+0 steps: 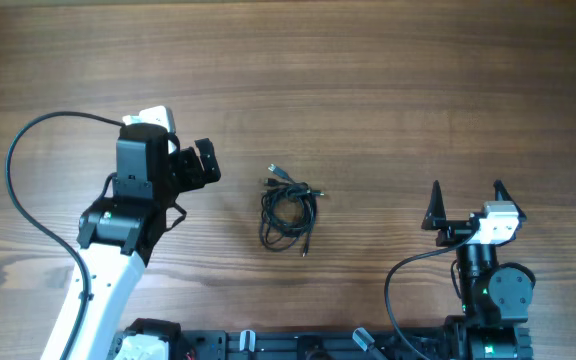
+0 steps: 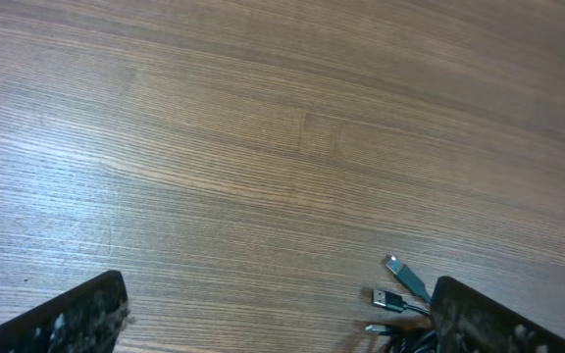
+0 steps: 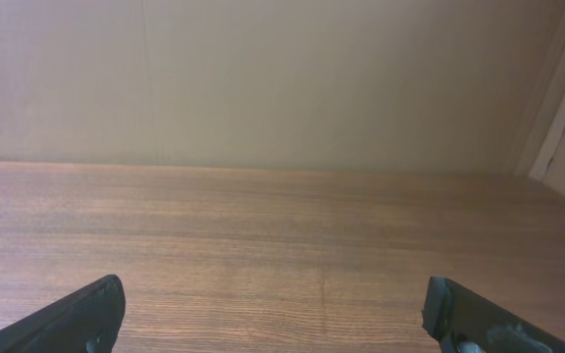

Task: Untangle cables
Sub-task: 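Reach the left gripper down onto the black cable bundle and close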

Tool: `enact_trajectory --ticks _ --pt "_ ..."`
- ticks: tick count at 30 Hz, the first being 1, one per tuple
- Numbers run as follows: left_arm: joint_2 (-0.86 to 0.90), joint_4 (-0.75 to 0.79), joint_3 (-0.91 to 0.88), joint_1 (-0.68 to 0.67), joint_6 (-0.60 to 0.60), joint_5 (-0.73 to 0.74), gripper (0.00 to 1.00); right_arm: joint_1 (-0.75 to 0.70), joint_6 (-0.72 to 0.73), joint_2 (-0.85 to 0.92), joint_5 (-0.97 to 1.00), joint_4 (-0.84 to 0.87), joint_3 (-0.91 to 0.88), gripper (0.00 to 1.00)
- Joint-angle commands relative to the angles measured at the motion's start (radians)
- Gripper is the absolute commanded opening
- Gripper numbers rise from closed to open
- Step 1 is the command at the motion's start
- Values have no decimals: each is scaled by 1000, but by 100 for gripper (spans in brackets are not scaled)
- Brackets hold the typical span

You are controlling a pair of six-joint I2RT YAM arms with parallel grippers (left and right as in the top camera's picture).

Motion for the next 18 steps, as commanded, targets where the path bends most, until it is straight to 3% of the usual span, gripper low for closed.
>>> enact_trajectory --ticks 1,7,18 --pt "55 -69 19 -4 25 95 100 -4 -11 -6 -16 3 -1 100" --pt "232 -112 19 -111 19 158 100 -4 -11 0 -16 3 -1 100" --pt "397 -5 19 -333 -161 100 96 -4 -11 1 -16 3 -1 100"
